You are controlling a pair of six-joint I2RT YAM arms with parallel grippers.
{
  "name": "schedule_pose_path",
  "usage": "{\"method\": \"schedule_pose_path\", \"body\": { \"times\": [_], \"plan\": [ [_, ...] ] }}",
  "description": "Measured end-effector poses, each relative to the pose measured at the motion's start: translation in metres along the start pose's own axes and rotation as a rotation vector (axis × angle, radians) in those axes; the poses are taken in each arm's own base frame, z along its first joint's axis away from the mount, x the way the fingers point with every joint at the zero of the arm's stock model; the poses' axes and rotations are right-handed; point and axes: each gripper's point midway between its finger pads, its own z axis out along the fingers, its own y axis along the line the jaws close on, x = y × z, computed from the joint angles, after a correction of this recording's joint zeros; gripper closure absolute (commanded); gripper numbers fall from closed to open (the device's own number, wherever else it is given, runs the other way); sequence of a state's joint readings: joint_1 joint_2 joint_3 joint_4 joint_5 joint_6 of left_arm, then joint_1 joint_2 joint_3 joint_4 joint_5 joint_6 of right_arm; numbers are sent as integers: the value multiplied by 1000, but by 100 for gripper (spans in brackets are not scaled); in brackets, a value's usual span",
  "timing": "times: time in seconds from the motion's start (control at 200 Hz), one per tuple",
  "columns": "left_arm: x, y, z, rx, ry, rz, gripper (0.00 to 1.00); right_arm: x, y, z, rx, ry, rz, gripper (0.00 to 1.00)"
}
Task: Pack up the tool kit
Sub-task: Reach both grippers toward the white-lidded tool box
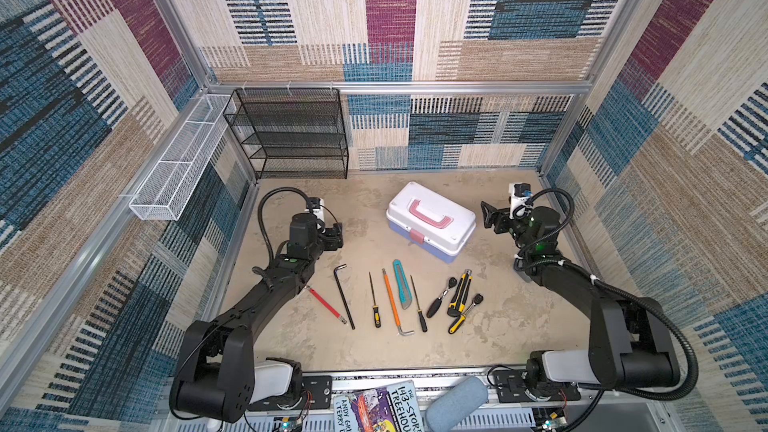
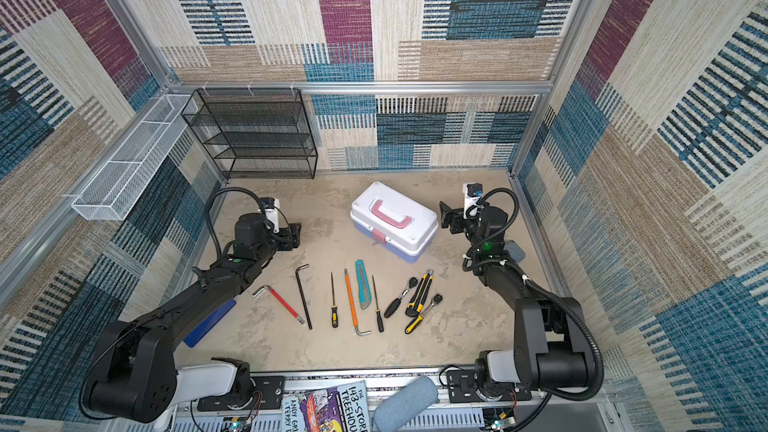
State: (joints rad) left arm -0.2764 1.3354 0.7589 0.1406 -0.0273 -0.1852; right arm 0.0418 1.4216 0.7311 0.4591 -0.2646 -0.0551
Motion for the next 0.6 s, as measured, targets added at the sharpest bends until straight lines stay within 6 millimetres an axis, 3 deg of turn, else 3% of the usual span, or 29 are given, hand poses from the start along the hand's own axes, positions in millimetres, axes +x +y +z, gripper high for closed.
{"method": "schedule_pose_path", "body": {
  "times": [0.07, 0.18, 0.421, 0.521, 0.601],
  "plan": [
    [4, -28, 7, 61, 25, 10, 25, -2, 19, 18, -66, 48, -50, 7],
    [12, -55, 18, 120, 68, 4, 28, -4, 43, 44, -151, 109, -123, 7],
    [42, -106, 37, 218, 180, 42, 33, 0, 73, 75, -269, 194, -204, 7],
    [44, -120, 46, 244, 200, 28, 40, 5, 92, 86, -319, 225, -246, 7],
    [42, -130, 52, 261, 213, 7, 53, 16, 98, 92, -338, 264, -259, 7]
  ]
}}
